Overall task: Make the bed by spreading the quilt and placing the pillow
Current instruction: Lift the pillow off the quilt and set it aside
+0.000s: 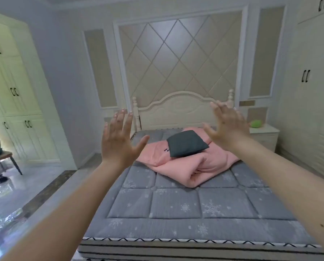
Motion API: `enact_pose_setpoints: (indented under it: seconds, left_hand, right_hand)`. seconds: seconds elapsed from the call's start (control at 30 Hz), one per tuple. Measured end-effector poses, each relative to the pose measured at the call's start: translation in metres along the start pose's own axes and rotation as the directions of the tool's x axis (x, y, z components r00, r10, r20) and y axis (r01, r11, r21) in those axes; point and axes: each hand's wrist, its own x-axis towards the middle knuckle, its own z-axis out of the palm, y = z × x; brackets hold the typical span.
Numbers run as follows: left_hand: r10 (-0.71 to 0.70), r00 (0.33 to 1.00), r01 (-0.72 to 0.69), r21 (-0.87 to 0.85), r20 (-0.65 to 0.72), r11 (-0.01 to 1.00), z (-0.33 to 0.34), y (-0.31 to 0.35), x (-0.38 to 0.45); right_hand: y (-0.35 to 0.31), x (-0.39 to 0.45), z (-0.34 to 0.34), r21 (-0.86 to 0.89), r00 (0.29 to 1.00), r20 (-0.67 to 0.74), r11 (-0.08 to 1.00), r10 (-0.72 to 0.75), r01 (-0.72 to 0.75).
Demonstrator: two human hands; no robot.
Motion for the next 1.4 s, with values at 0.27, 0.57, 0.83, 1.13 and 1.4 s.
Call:
enact_pose_setpoints:
  seconds: [0.27,0.57,0.83,1.13,1.4]
  left_hand:
    - [-0.122,0.987,0.108,0.125,0.105,0.986,0.1,-0.045,0.034]
    - [-0.249,0.967,0.223,0.288,0.056,0.932,0.098,-0.187,0.059]
    - [-0.356,0.931,0.357,0.389,-0.078,0.849,0.02,-0.388,0.051]
    - [-0.452,0.868,0.486,0.544,-0.206,0.684,-0.072,-0.589,0.01]
    - [-0.542,0.781,0.59,0.65,-0.31,0.479,-0.111,-0.767,-0.034]
  right_hand:
    - [-0.006,0.088,0.117,0.029,0.988,0.119,0.995,-0.099,0.097]
    - [-0.158,0.159,0.198,0.201,0.942,0.128,0.938,-0.311,0.283]
    - [-0.39,0.21,0.225,0.352,0.9,0.0,0.842,-0.436,0.408]
    - [-0.665,0.237,0.245,0.488,0.783,-0.118,0.651,-0.611,0.582]
    - [-0.904,0.257,0.291,0.49,0.586,-0.29,0.408,-0.757,0.77]
